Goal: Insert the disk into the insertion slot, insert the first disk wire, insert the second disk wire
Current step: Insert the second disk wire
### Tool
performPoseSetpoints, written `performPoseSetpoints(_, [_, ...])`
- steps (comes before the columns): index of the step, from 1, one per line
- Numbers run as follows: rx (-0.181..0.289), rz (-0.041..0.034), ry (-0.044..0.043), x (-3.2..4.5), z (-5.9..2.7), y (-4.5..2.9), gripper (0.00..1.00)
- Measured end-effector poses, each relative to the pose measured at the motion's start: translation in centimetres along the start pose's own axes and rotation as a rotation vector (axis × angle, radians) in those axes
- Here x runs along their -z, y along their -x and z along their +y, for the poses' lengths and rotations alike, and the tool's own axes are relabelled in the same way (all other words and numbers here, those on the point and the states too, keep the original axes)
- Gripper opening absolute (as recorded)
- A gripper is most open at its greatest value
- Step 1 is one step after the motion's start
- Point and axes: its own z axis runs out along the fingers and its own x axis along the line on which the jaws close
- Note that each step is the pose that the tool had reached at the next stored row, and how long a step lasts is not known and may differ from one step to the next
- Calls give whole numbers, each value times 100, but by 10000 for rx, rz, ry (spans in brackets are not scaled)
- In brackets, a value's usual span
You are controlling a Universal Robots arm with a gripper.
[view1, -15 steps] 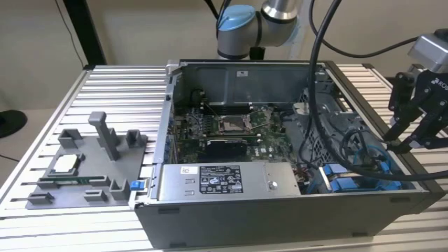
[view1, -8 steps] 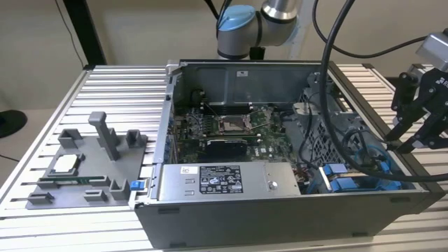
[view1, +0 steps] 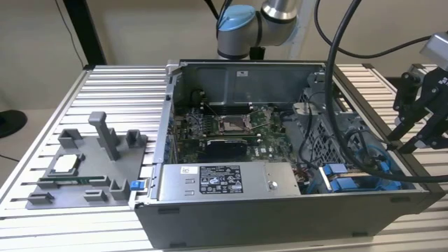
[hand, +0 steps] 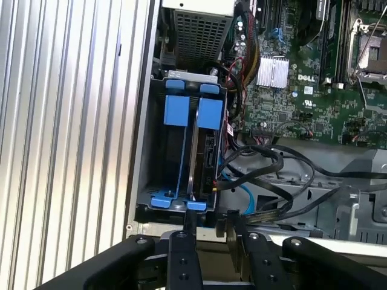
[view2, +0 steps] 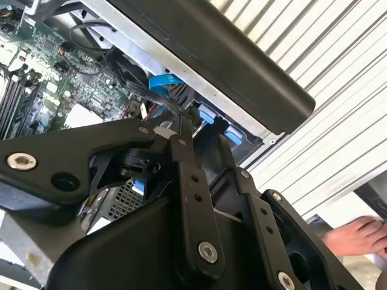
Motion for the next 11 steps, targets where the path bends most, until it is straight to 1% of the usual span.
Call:
performPoseSetpoints(3, [-1, -9, 32, -11, -1, -1, 100])
performPoseSetpoints(11, [0, -21, 37, -45, -5, -2, 100])
